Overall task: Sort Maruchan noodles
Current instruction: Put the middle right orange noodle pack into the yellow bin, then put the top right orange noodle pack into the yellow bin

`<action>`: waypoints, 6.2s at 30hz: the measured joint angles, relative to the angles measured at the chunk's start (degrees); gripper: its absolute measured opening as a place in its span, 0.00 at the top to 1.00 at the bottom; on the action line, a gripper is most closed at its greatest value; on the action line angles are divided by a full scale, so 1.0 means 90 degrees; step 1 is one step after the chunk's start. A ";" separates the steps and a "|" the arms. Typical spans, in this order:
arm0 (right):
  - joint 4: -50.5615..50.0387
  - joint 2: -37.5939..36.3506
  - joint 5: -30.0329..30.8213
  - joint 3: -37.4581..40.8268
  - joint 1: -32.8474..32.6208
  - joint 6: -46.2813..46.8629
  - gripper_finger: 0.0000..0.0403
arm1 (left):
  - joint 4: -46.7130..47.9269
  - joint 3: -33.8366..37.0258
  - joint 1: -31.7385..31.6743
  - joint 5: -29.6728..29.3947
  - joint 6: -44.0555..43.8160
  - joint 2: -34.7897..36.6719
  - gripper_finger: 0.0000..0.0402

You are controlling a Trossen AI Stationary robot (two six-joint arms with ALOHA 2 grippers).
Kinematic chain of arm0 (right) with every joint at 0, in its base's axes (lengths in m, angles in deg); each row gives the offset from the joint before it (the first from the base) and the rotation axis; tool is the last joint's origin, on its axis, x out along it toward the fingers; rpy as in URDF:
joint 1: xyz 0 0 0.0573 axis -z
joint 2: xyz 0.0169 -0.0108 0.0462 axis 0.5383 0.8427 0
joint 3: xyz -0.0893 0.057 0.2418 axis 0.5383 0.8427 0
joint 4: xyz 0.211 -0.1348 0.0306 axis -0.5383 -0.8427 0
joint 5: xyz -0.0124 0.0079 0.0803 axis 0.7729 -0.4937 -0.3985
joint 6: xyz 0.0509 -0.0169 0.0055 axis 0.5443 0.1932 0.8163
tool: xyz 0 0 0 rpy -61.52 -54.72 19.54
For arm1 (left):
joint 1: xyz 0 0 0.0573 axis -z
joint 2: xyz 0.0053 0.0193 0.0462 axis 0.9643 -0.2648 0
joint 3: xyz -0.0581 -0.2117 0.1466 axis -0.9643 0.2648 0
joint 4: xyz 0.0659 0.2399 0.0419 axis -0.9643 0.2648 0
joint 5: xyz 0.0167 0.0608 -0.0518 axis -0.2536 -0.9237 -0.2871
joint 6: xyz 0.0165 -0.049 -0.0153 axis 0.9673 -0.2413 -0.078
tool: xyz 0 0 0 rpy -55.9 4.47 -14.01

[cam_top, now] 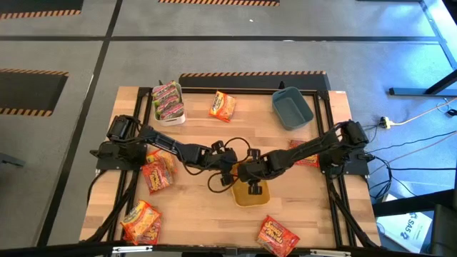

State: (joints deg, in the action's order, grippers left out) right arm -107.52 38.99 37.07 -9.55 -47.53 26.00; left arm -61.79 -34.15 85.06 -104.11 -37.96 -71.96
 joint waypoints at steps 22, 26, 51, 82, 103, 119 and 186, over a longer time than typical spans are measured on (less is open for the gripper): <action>0.0348 0.0193 0.0557 0.0029 0.0039 -0.0420 0.52 | -0.0033 0.0010 0.0005 -0.0003 0.0329 0.0004 0.95; 0.0244 0.0193 0.0561 0.0029 0.0041 -0.0417 0.43 | -0.0079 0.0005 0.0007 -0.0074 0.0552 0.0112 0.85; -0.0104 0.0118 0.0948 -0.0248 0.0136 -0.0420 0.44 | 0.1827 0.0003 0.0392 -0.0771 0.1174 0.1550 0.66; -0.1275 -0.4019 0.0421 0.2103 -0.0585 0.1995 0.44 | 0.0021 0.1514 0.1226 -0.1434 0.1192 0.1661 0.66; -0.1019 -0.4312 0.0328 0.2846 -0.0588 0.2853 0.44 | -0.1407 0.2179 0.0974 -0.0795 -0.0163 0.1657 0.50; -0.0870 -0.4307 0.0611 0.2846 -0.0588 0.2745 0.44 | -0.1008 0.2176 0.0265 -0.0908 0.0187 0.1657 0.44; 0.2257 -0.3549 -0.0735 0.2856 0.4247 -0.2686 0.44 | 0.2110 -0.2015 -0.6221 0.4618 0.0694 -0.1449 0.44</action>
State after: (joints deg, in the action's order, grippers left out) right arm -87.21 7.05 30.45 16.15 -9.30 1.83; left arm -42.80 -52.28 29.07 -62.55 -31.72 -85.00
